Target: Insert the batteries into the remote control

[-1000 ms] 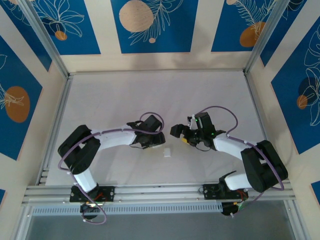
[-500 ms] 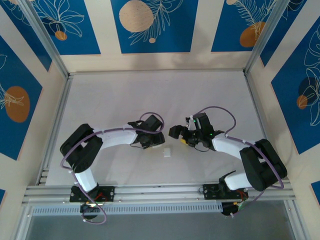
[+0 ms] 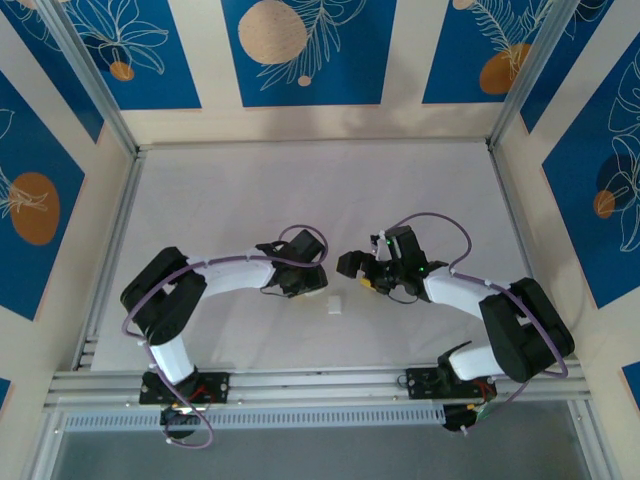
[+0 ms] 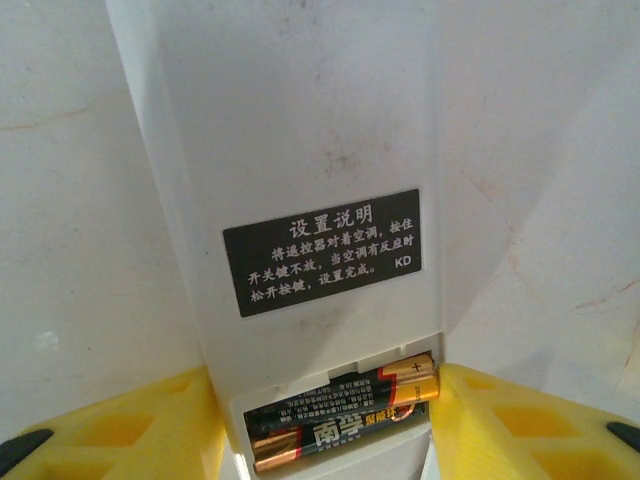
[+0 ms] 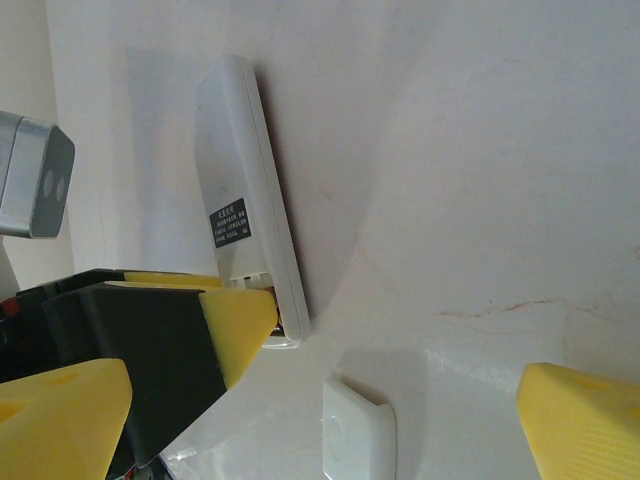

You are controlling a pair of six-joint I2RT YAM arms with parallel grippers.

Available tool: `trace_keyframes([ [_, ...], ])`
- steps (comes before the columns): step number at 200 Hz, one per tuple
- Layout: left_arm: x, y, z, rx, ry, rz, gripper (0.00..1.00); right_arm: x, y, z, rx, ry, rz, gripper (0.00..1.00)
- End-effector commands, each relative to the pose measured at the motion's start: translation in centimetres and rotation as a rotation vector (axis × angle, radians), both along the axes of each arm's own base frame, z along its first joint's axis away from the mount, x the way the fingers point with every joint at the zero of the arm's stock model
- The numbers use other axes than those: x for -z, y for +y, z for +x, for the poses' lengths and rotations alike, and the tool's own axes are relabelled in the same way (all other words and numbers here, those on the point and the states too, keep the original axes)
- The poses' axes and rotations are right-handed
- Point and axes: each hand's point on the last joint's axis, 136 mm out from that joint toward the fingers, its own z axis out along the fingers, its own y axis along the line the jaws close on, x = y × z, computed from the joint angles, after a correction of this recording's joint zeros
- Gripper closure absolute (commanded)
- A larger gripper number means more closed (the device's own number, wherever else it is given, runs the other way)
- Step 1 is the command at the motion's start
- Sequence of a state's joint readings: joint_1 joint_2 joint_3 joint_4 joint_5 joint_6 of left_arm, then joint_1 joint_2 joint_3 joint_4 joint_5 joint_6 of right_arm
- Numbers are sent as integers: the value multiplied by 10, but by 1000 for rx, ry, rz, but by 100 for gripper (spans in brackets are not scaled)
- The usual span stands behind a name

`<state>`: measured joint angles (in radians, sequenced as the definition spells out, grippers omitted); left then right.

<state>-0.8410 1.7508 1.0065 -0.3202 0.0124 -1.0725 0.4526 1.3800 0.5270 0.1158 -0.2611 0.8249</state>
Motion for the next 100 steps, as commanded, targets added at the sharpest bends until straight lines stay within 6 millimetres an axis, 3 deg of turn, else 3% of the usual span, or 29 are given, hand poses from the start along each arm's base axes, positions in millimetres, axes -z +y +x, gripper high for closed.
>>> trace_keyframes([
  [1,18,10,-3,-26,34,29,46,5,0,-2,3,14,-8,1],
  [50,39,17,-12,-57,100,38,46,5,0,-2,4,14,-10,1],
  [100,37,31,-15,-24,125,157,43,7,0,-3,5,18,-12,1],
])
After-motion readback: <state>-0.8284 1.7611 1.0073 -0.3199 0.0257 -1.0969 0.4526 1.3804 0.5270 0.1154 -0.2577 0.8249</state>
